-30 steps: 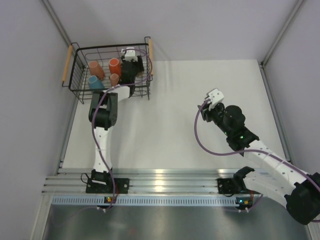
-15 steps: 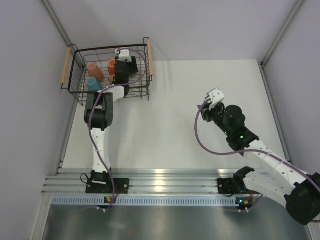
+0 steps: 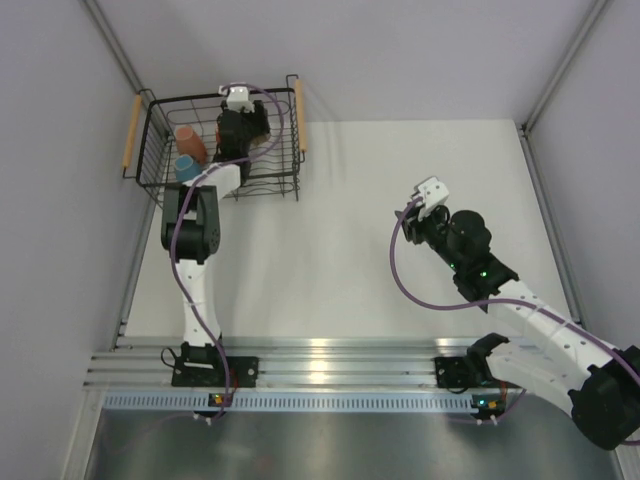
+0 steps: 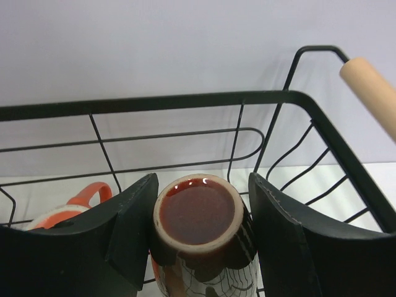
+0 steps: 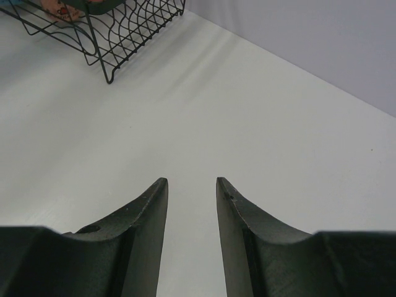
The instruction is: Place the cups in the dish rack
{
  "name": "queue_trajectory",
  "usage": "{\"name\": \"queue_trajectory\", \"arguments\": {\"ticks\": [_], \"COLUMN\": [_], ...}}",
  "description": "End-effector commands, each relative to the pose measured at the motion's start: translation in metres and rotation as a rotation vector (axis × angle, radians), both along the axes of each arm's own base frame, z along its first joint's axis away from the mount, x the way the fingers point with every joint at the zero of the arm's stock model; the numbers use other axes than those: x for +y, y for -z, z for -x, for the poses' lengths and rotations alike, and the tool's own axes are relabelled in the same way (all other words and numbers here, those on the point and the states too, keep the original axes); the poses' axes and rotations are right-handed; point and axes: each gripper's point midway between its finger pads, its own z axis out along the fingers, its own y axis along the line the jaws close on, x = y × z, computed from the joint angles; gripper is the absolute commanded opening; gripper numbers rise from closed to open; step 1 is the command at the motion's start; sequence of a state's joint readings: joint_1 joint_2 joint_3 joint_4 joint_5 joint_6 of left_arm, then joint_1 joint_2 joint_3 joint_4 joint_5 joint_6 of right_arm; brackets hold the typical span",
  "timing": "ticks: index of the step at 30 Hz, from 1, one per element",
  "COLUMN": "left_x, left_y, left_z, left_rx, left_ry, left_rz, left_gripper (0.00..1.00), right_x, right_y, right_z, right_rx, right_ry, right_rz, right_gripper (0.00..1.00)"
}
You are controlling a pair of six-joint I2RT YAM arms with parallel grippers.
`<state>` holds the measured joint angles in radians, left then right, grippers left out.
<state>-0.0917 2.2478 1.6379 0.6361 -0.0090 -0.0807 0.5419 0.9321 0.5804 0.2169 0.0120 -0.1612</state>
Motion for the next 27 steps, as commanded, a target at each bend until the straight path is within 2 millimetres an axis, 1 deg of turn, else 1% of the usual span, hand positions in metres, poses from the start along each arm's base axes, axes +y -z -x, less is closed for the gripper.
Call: {"name": "queue_trajectory", "arguments": {"ticks": [1,3,4,5,6,7,9,10,12,13,14,15,17,18,20,21,23,26,27], "left_x": [0.003,0.007,0.010,0.013,0.013,0.024,0.031,0.040,0.052,0.058,0.063,0.071,0.079,0.100,0.112,0.121,0.134,0.144,0.149], "left_y": [-0.121,-0.125,-0.124,-0.131,-0.133,-0.138,-0.147,-0.154,-0.158,-0.164,-0.161,-0.160,-0.158,-0.153,-0.149,-0.144,-0.138,-0.130,-0.124], "left_z": [0.012,0.014,0.015,0.018,0.020,0.023,0.026,0.029,0.032,0.035,0.036,0.037,0.040,0.042,0.043,0.044,0.046,0.047,0.048], "left_rx": [-0.234,-0.239,-0.236,-0.247,-0.251,-0.257,-0.269,-0.279,-0.284,-0.292,-0.283,-0.279,-0.274,-0.262,-0.256,-0.246,-0.236,-0.221,-0.210], "left_ry": [0.035,0.017,0.003,-0.003,-0.005,-0.051,-0.068,-0.091,-0.131,-0.149,-0.160,-0.179,-0.201,-0.234,-0.257,-0.274,-0.295,-0.308,-0.316], "left_rz": [0.033,0.028,0.012,0.004,-0.003,-0.006,-0.008,-0.011,-0.026,-0.025,-0.027,-0.030,-0.029,-0.030,-0.033,-0.037,-0.037,-0.031,-0.033], "left_gripper": [0.00,0.00,0.00,0.00,0.00,0.00,0.00,0.00,0.00,0.00,0.00,0.00,0.00,0.00,0.00,0.00,0.00,0.00,0.00], "right_x": [0.002,0.002,0.002,0.002,0.003,0.003,0.004,0.005,0.006,0.007,0.008,0.007,0.007,0.007,0.006,0.006,0.006,0.005,0.005], "right_y": [-0.019,-0.019,-0.018,-0.018,-0.018,-0.017,-0.017,-0.015,-0.014,-0.014,-0.013,-0.013,-0.014,-0.015,-0.015,-0.015,-0.015,-0.015,-0.014], "right_z": [-0.001,-0.001,-0.001,-0.001,-0.001,0.000,-0.001,-0.001,-0.001,-0.001,-0.001,-0.001,0.000,0.001,0.001,0.002,0.002,0.002,0.001], "right_rx": [-0.044,-0.043,-0.042,-0.040,-0.039,-0.038,-0.036,-0.030,-0.025,-0.025,-0.022,-0.022,-0.025,-0.026,-0.028,-0.028,-0.026,-0.024,-0.023], "right_ry": [-0.018,-0.019,-0.018,-0.019,-0.022,-0.022,-0.025,-0.030,-0.036,-0.038,-0.040,-0.040,-0.040,-0.040,-0.040,-0.040,-0.039,-0.037,-0.034], "right_rz": [-0.046,-0.048,-0.047,-0.046,-0.048,-0.049,-0.050,-0.051,-0.052,-0.052,-0.052,-0.055,-0.056,-0.057,-0.058,-0.058,-0.057,-0.055,-0.054], "right_gripper": [0.38,0.38,0.38,0.38,0.38,0.38,0.38,0.38,0.38,0.38,0.38,0.38,0.38,0.38,0.38,0.38,0.38,0.38,0.38]}}
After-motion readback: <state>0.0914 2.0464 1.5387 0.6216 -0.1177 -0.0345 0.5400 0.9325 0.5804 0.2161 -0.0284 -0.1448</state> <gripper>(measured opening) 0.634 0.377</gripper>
